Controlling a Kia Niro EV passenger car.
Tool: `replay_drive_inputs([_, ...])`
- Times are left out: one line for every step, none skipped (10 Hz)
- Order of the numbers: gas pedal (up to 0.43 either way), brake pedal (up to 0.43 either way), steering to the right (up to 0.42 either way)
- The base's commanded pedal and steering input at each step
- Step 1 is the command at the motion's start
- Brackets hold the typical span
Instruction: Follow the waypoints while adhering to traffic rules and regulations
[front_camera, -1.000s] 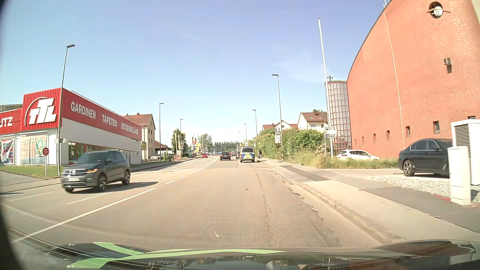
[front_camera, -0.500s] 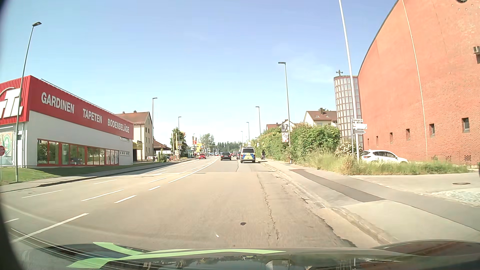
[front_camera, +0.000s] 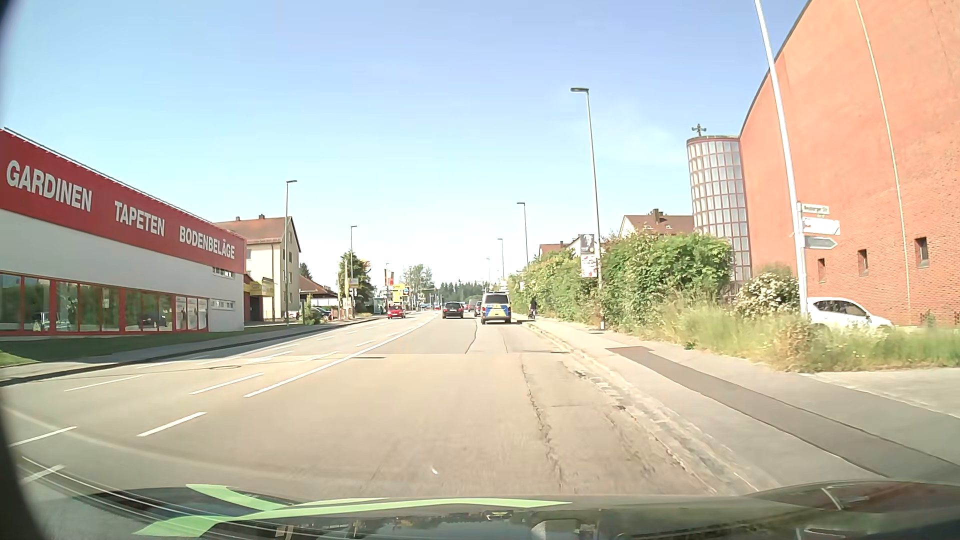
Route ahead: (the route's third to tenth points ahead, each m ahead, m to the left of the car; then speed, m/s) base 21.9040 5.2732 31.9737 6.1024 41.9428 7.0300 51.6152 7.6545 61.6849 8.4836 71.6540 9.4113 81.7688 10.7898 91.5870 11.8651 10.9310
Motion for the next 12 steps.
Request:
replay_drive_inputs([0.098, 0.000, -0.012])
replay_drive_inputs([0.098, 0.000, -0.012])
replay_drive_inputs([0.098, 0.000, -0.011])
replay_drive_inputs([0.098, 0.000, -0.011])
replay_drive_inputs([0.098, 0.000, -0.012])
replay_drive_inputs([0.098, 0.000, -0.012])
replay_drive_inputs([0.098, 0.000, -0.012])
replay_drive_inputs([0.098, 0.000, -0.012])
replay_drive_inputs([0.098, 0.000, -0.012])
replay_drive_inputs([0.098, 0.000, -0.012])
replay_drive_inputs([0.098, 0.000, -0.012])
replay_drive_inputs([0.098, 0.000, -0.012])
